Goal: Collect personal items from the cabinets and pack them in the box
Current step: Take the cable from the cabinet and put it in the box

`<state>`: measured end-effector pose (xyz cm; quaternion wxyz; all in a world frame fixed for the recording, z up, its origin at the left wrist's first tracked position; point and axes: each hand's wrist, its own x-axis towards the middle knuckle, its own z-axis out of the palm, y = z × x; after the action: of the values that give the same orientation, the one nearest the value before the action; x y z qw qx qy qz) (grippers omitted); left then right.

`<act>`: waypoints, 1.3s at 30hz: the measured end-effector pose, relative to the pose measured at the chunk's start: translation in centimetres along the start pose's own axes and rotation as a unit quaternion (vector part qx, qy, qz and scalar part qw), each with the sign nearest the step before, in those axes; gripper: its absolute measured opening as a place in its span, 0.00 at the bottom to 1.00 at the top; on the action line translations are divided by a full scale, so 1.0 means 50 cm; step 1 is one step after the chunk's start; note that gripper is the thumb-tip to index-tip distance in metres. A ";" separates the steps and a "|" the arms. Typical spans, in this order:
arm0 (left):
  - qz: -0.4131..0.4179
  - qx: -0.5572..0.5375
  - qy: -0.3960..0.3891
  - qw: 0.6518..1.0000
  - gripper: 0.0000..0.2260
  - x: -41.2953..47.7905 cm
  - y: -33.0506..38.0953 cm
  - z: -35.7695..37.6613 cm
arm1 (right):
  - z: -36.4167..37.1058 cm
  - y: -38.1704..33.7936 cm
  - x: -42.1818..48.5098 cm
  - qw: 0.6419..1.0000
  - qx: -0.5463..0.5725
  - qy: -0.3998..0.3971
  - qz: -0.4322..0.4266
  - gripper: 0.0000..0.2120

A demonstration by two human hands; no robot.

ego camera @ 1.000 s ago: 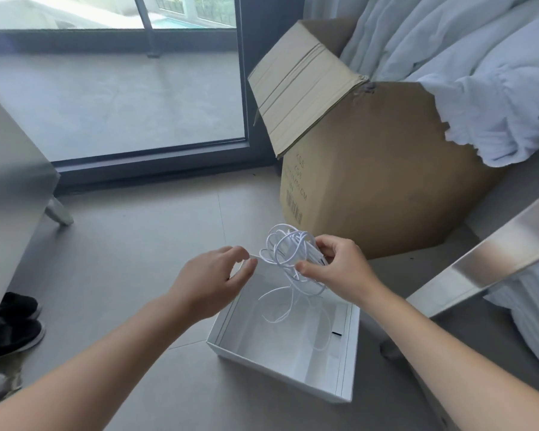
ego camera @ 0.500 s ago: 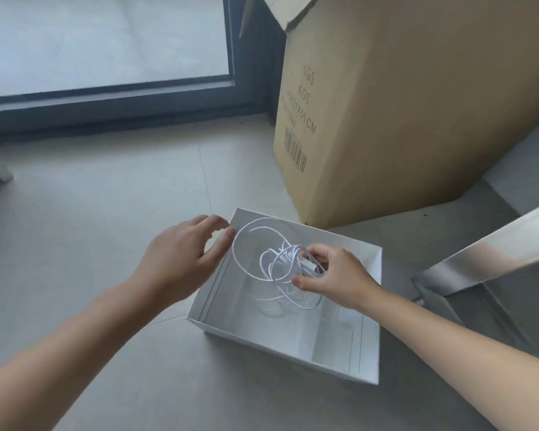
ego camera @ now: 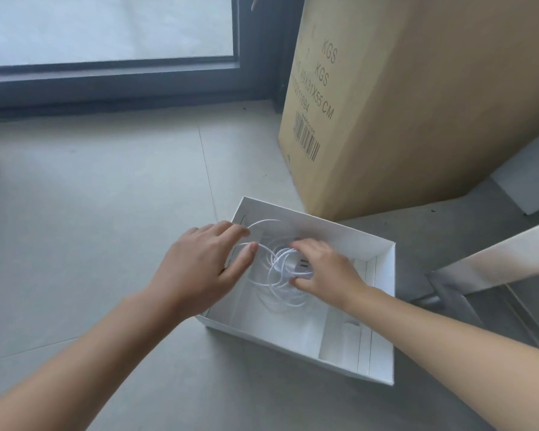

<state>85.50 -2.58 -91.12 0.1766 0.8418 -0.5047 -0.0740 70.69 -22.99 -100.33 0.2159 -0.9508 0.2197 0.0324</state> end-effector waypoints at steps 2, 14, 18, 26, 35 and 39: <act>0.001 -0.007 -0.004 1.000 0.23 0.003 0.002 0.007 | 0.026 0.007 0.001 0.999 -0.029 -0.031 -0.005 0.36; 0.013 0.006 -0.028 0.999 0.23 -0.012 0.014 0.029 | 0.010 0.028 -0.018 0.999 -0.033 0.004 -0.020 0.43; 0.015 0.009 -0.025 1.000 0.23 -0.013 0.024 0.034 | -0.022 0.025 -0.035 0.996 -0.048 0.062 -0.045 0.38; 0.016 -0.003 -0.010 1.000 0.23 -0.011 0.027 0.032 | 0.013 0.000 -0.049 0.973 -0.077 -0.038 -0.212 0.33; 0.006 -0.006 -0.029 1.000 0.24 -0.027 0.021 0.036 | 0.045 0.029 -0.002 0.949 -0.200 -0.121 -0.211 0.40; 0.002 -0.006 -0.043 0.999 0.22 -0.032 0.022 0.047 | 0.039 0.027 0.016 0.964 -0.176 -0.121 -0.161 0.39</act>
<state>83.13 -2.18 -92.98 0.1603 0.8358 -0.5129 -0.1127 70.90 -23.59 -102.76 0.0722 -0.9857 0.0270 0.1501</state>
